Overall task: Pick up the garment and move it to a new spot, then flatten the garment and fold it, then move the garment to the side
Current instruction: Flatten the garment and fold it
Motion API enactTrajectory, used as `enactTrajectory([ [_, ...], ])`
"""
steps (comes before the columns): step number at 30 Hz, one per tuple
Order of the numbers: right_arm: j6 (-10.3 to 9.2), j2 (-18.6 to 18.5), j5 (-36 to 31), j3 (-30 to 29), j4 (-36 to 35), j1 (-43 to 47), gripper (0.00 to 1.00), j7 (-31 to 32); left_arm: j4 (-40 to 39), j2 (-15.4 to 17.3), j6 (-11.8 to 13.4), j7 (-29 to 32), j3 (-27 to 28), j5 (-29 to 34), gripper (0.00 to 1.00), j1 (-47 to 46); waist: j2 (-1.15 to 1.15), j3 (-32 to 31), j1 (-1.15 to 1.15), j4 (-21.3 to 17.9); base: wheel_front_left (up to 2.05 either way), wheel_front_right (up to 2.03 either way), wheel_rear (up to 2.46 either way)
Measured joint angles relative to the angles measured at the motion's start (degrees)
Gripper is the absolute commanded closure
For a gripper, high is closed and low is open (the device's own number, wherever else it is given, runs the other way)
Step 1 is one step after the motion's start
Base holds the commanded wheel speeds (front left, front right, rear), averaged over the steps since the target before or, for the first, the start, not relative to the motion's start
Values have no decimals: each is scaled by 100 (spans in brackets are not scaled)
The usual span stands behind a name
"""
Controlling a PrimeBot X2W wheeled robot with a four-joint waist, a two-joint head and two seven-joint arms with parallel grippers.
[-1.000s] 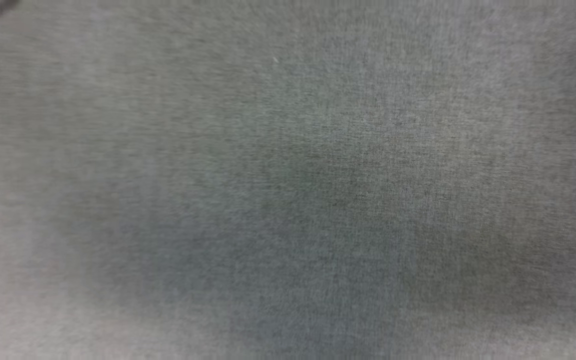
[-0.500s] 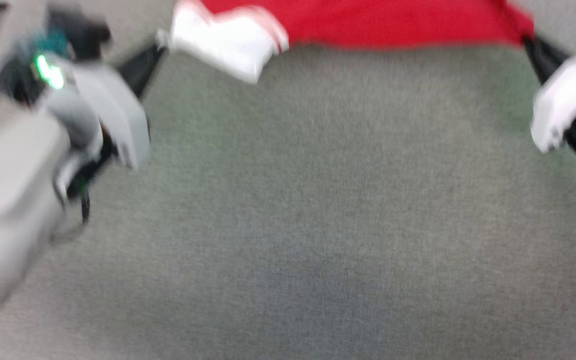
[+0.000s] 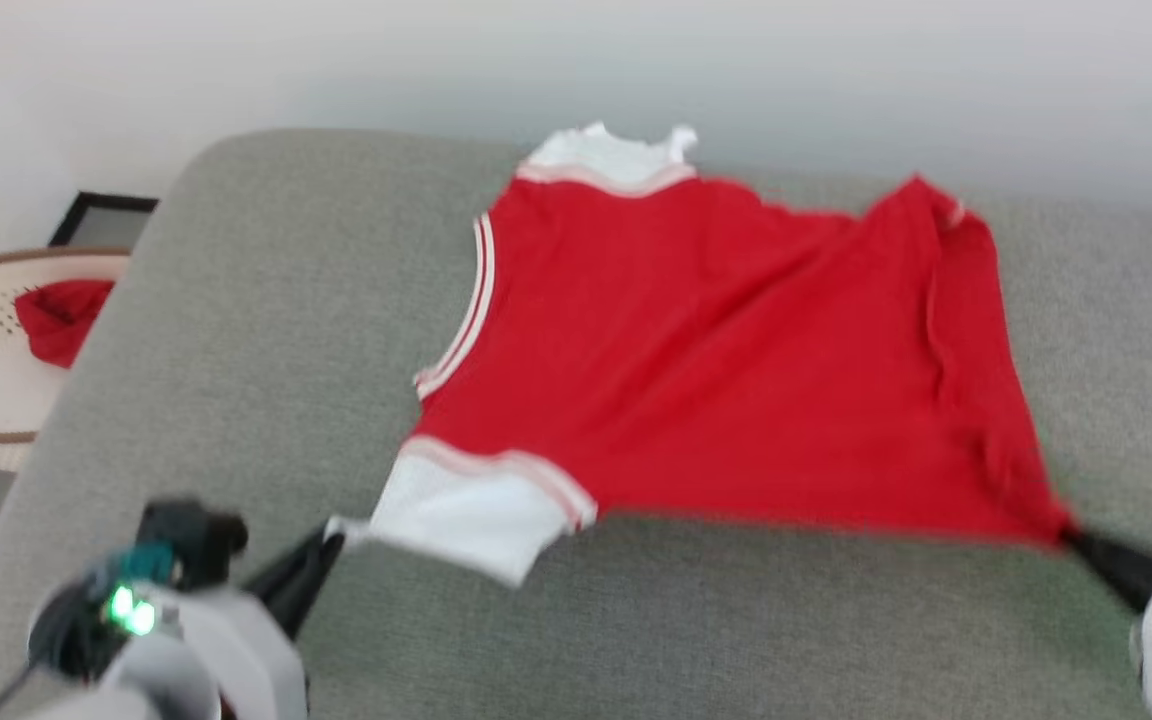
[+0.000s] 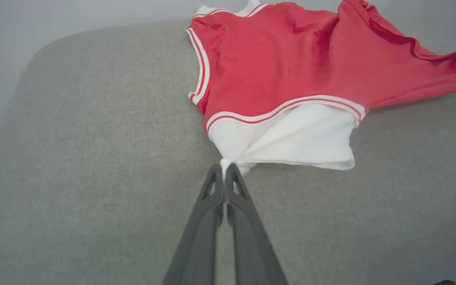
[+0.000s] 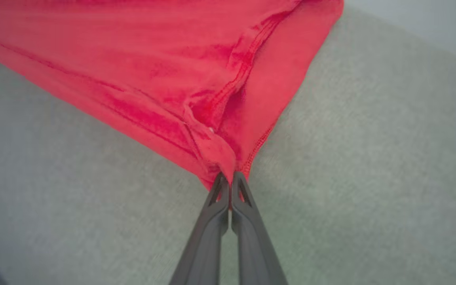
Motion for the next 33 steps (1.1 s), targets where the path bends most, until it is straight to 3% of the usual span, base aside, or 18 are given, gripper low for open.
enactTrajectory([
  [5,0,-44,171,-478,-790,1262,100,677,-704,204,569,-196,-162,-277,100,792,0,-183,0,67,0,0,0],
  [12,0,171,216,-1379,-1697,2735,100,1547,-1237,221,1057,-275,-333,-789,100,1588,0,-207,0,74,0,0,0],
  [17,0,566,176,-2131,-2253,3595,100,2067,-1519,254,1347,-303,-342,-1127,100,1955,0,-150,0,78,0,0,0],
  [27,0,1361,-238,-3095,-2928,3744,100,2757,-1884,833,1564,-59,-101,-704,100,1352,0,2,0,-38,0,0,0],
  [33,0,1578,-499,-3281,-2904,2972,100,3087,-1758,1048,1355,561,69,-166,100,417,0,136,0,-157,0,0,0],
])
